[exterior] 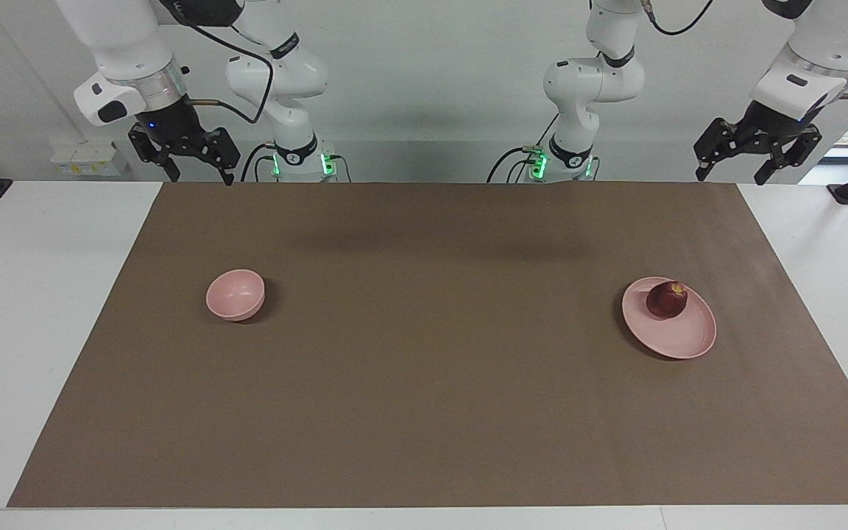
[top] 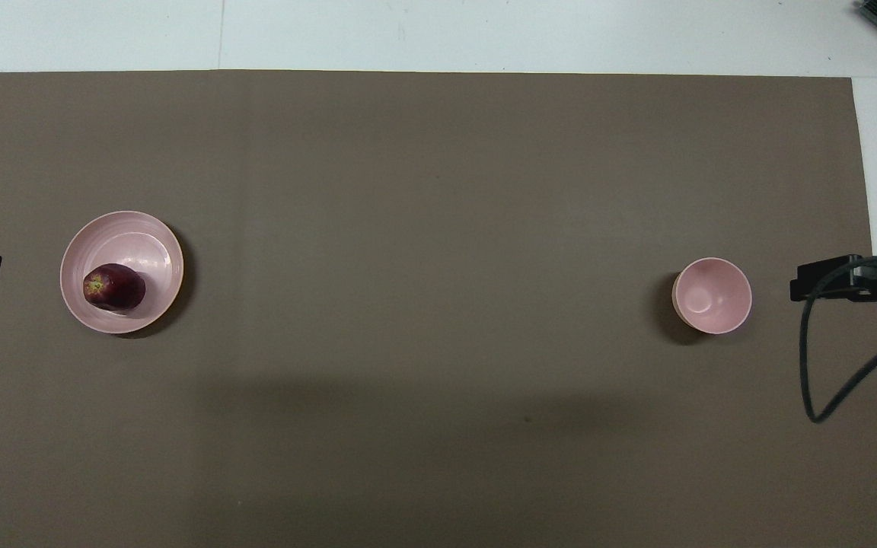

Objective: Move apple from plate to bowl

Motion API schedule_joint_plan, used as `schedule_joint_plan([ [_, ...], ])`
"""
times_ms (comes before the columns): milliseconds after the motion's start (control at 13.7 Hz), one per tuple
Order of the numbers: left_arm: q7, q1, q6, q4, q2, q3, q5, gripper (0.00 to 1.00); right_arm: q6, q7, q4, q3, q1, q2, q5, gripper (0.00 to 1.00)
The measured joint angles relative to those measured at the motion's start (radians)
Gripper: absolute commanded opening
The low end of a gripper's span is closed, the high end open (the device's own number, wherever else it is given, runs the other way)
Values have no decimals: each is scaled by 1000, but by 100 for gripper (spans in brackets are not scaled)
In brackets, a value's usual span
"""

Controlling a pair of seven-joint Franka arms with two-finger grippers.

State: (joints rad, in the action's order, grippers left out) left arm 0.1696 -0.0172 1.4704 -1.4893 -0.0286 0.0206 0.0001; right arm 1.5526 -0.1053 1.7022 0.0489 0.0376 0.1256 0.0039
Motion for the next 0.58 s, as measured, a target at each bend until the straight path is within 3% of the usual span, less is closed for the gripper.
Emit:
schedule_joint_plan([
  [292,1,0,109,-98,-2,2,0,100,0,-25,5,-8,14,0,77,100],
  [584,6,0,274,-258,0,-1,0,100,101,-252,34,-22,111,-20,170,100],
])
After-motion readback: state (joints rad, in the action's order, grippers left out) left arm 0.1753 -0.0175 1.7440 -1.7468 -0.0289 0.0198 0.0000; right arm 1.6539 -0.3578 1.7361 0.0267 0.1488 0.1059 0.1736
